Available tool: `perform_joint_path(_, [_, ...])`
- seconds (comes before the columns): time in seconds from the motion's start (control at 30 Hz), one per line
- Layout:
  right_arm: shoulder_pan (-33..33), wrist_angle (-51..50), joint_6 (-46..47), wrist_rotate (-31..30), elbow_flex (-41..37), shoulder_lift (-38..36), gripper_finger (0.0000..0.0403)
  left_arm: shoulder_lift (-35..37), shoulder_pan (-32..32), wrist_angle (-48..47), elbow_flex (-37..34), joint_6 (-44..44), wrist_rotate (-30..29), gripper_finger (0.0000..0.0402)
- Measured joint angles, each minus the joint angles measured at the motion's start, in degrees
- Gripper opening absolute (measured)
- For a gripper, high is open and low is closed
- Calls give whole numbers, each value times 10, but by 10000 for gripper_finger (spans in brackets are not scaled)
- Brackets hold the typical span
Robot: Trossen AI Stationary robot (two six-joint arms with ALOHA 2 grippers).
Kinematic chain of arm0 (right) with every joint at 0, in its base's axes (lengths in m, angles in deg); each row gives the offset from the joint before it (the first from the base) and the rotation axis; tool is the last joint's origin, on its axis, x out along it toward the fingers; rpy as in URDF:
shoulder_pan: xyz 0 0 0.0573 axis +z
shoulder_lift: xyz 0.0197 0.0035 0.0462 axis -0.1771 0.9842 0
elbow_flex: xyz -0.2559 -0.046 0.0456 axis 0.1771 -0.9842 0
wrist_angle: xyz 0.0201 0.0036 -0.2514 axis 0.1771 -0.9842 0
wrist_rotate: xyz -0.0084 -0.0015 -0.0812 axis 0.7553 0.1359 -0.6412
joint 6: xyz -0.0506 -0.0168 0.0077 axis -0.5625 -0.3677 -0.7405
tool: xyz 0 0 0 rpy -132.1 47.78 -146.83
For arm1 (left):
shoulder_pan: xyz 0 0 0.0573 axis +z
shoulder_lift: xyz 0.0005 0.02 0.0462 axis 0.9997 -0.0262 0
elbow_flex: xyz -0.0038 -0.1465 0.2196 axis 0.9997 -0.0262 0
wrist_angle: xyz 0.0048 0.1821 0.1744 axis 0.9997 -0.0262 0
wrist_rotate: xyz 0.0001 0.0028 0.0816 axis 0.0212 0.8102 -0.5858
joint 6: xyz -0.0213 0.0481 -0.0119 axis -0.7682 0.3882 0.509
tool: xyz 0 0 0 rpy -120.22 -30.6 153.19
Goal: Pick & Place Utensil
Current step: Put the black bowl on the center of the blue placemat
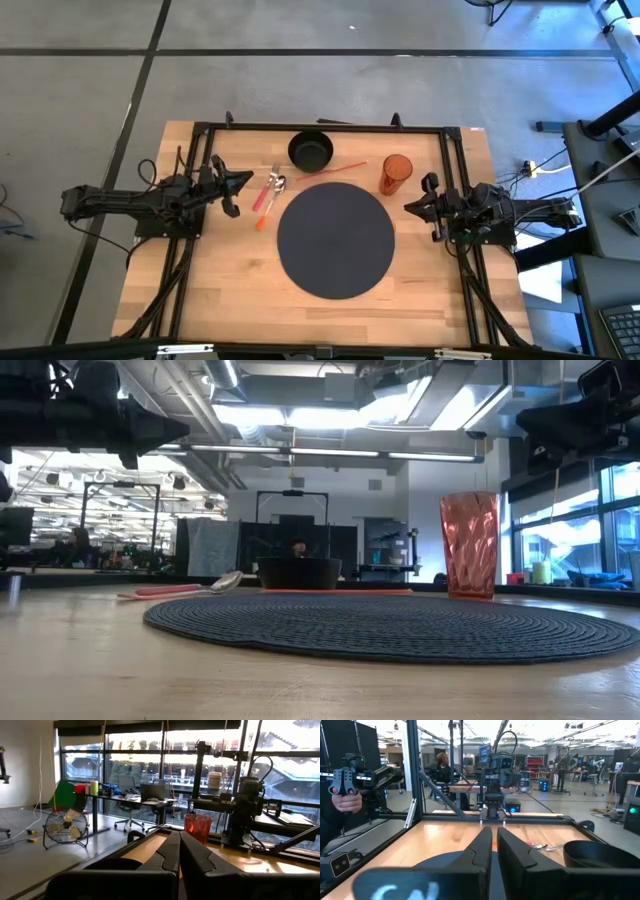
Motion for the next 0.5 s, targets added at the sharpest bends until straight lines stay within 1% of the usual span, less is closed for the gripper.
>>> perform_joint_path(0.37, [0, 0, 0, 0, 0, 0, 30, 0, 0, 0, 0, -8, 0, 1])
perform_joint_path(0.5, [0, 0, -1, -2, 0, 0, 30, -8, 0, -1, 1, -45, 0, 1])
